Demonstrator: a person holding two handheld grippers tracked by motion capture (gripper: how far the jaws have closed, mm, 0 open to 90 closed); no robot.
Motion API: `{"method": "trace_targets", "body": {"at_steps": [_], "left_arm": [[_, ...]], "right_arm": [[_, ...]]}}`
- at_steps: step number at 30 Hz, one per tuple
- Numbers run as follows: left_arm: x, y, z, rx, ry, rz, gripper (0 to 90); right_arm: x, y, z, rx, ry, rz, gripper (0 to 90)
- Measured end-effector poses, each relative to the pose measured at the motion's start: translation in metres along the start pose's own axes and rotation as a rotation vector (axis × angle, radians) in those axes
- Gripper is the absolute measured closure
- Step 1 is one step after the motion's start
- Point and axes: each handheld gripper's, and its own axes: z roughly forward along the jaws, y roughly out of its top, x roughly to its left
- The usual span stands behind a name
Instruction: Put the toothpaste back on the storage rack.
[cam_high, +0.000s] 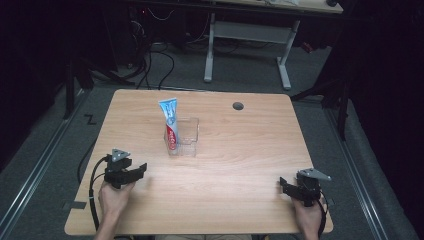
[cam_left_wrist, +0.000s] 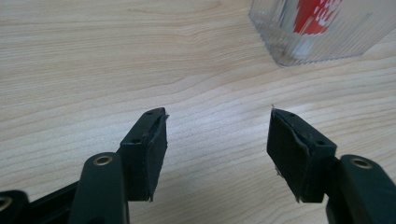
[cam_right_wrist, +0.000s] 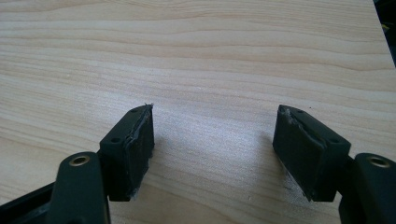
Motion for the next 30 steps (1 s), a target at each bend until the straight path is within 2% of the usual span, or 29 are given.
{"method": "trace_targets", "body": {"at_steps": [19,30], "left_arm": [[0.004,-0.009,0.014,0.009,0.045,-0.014,38.5],[0.002,-0.01,0.022,0.011,0.079,0.008,38.7]], "right_arm": [[0.0,0.0,0.0,0.0,0.0,0.0,29.4],[0.0,0.0,0.0,0.0,0.0,0.0,29.4]]}}
